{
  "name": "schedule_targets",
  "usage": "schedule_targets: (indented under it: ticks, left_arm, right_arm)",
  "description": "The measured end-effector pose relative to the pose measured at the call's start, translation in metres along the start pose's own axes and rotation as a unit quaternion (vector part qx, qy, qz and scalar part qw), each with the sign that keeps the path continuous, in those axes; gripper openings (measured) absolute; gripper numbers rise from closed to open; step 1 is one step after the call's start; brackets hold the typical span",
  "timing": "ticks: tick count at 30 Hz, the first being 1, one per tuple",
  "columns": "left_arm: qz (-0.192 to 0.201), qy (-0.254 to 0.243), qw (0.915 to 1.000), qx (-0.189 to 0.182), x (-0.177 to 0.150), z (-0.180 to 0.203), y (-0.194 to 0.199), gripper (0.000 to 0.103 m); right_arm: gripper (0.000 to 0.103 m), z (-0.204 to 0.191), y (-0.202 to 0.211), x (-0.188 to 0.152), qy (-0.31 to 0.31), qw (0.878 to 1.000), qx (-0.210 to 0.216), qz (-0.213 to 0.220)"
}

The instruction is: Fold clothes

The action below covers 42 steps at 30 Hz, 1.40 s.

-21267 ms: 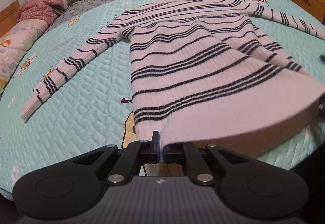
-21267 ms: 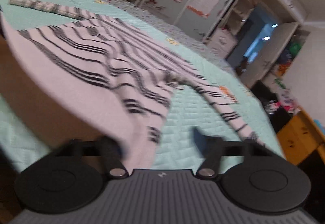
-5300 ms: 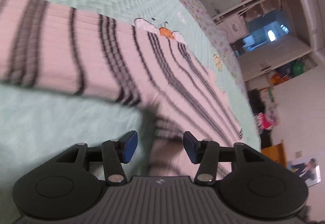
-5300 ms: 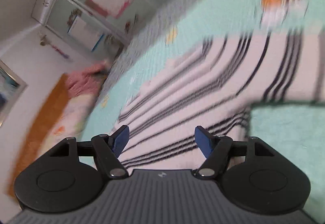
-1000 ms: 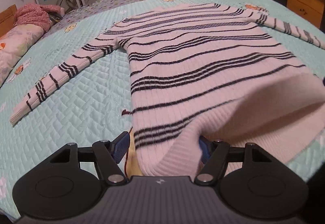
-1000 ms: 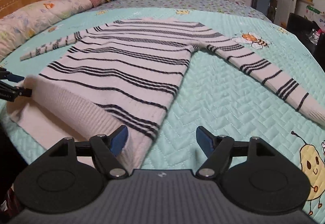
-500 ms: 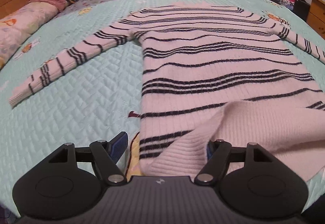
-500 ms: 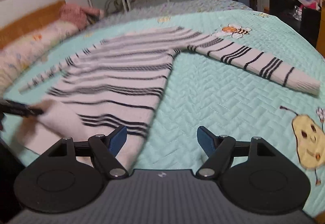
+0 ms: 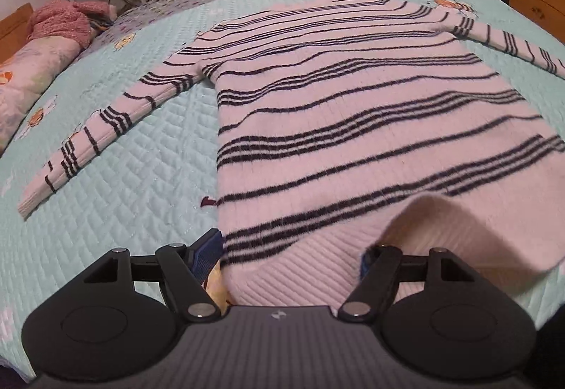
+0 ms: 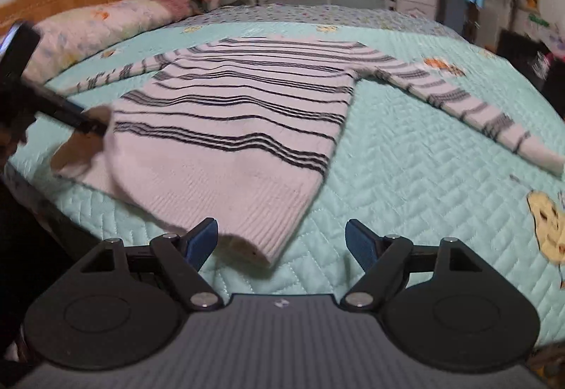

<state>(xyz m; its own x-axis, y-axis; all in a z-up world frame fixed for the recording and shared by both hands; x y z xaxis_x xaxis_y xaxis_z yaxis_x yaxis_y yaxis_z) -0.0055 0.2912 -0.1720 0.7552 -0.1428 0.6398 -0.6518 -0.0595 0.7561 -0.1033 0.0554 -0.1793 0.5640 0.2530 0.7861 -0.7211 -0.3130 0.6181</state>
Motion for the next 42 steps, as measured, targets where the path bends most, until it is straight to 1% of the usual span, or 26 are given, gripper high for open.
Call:
schedule_targets:
  ticks: [2, 3, 5, 8, 10, 13, 15, 17, 20, 21, 23, 25, 27, 28, 29, 30, 31, 33, 34, 36, 37, 39, 42]
  left_arm:
    - [0.001, 0.01, 0.9999, -0.002, 0.002, -0.002, -0.002, 0.074]
    - [0.0, 0.019, 0.9998, -0.003, 0.002, -0.004, -0.004, 0.074]
    - [-0.005, 0.038, 0.9992, -0.008, 0.003, -0.009, -0.008, 0.074]
    - [-0.015, 0.068, 0.9974, -0.016, 0.004, -0.014, -0.016, 0.074]
    - [-0.018, 0.08, 0.9965, -0.019, 0.004, -0.016, -0.019, 0.074]
    - [-0.02, 0.089, 0.9956, -0.021, 0.003, -0.018, -0.022, 0.074]
    - [-0.021, 0.096, 0.9949, -0.024, 0.002, -0.019, -0.023, 0.074]
    - [-0.02, 0.107, 0.9937, -0.028, 0.0, -0.021, -0.024, 0.074]
    - [-0.016, 0.116, 0.9926, -0.033, -0.003, -0.024, -0.024, 0.075]
    - [-0.016, 0.117, 0.9924, -0.034, -0.004, -0.025, -0.024, 0.076]
    - [-0.015, 0.119, 0.9921, -0.036, -0.004, -0.026, -0.025, 0.076]
    - [-0.014, 0.12, 0.992, -0.038, -0.005, -0.027, -0.026, 0.077]
    - [-0.013, 0.118, 0.9922, -0.038, -0.006, -0.027, -0.026, 0.077]
    - [-0.012, 0.118, 0.9922, -0.038, -0.007, -0.028, -0.026, 0.078]
    - [-0.011, 0.117, 0.9923, -0.039, -0.008, -0.028, -0.026, 0.078]
    - [-0.009, 0.116, 0.9924, -0.039, -0.009, -0.029, -0.026, 0.079]
    - [-0.007, 0.115, 0.9926, -0.039, -0.01, -0.029, -0.027, 0.08]
    - [-0.003, 0.111, 0.9932, -0.037, -0.012, -0.03, -0.027, 0.082]
    - [-0.001, 0.11, 0.9932, -0.037, -0.013, -0.03, -0.027, 0.083]
    - [0.001, 0.111, 0.9931, -0.038, -0.014, -0.032, -0.026, 0.084]
    - [0.001, 0.11, 0.9931, -0.04, -0.015, -0.032, -0.026, 0.084]
    - [0.001, 0.11, 0.993, -0.042, -0.016, -0.034, -0.024, 0.084]
    - [0.002, 0.109, 0.9929, -0.046, -0.017, -0.036, -0.022, 0.085]
  right_arm:
    - [0.08, -0.001, 0.001, -0.003, 0.023, 1.0, 0.001, -0.007]
    - [0.08, -0.001, 0.001, -0.005, 0.028, 1.0, -0.006, -0.01]
    - [0.08, 0.004, 0.005, -0.009, 0.011, 1.0, -0.015, -0.004]
    - [0.08, 0.017, 0.004, -0.012, -0.033, 0.999, -0.025, -0.003]
    - [0.08, 0.018, 0.002, -0.015, -0.035, 0.999, -0.038, -0.005]
    - [0.08, 0.017, 0.005, -0.016, -0.045, 0.998, -0.044, 0.01]
    - [0.08, 0.016, 0.004, -0.014, -0.042, 0.997, -0.061, 0.014]
    - [0.08, 0.011, -0.003, -0.01, -0.029, 0.997, -0.064, 0.011]
    - [0.08, -0.003, -0.014, -0.006, 0.002, 0.995, -0.1, 0.012]
    - [0.08, -0.007, -0.019, -0.005, 0.011, 0.992, -0.122, 0.01]
    - [0.079, -0.01, -0.028, -0.003, 0.012, 0.99, -0.139, 0.008]
    - [0.078, -0.01, -0.034, -0.002, 0.012, 0.989, -0.147, 0.006]
    - [0.073, -0.011, -0.039, -0.001, 0.02, 0.989, -0.148, 0.005]
    - [0.064, -0.012, -0.04, 0.0, 0.024, 0.989, -0.148, 0.004]
    - [0.044, -0.013, -0.041, 0.001, 0.028, 0.988, -0.149, 0.004]
    - [0.03, -0.014, -0.041, 0.002, 0.039, 0.986, -0.16, 0.0]
    - [0.009, -0.015, -0.04, 0.004, 0.05, 0.984, -0.171, -0.004]
    - [0.008, -0.016, -0.033, 0.007, 0.095, 0.973, -0.212, -0.019]
    - [0.009, -0.017, -0.027, 0.007, 0.127, 0.963, -0.237, -0.022]
    - [0.008, -0.019, -0.019, 0.007, 0.189, 0.944, -0.268, -0.032]
    - [0.008, -0.021, -0.017, 0.006, 0.216, 0.935, -0.278, -0.036]
    - [0.008, -0.021, -0.019, 0.006, 0.25, 0.922, -0.293, -0.04]
    - [0.008, -0.021, -0.018, 0.009, 0.258, 0.917, -0.301, -0.045]
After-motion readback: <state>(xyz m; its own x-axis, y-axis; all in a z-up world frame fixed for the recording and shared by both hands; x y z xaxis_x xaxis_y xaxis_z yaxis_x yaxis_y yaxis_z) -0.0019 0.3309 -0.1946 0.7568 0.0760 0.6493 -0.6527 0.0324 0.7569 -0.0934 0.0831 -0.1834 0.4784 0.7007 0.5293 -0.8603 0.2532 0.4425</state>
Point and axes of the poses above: each gripper's, at about its wrist camera, not at the fingertips, and y roughly against the way its jaws point, z to its right, x to its top, the point moved 3 cm from there along -y, roughly the way its jaws point, and after that the axes turned 3 degrees about y, right-handed, at the moved point
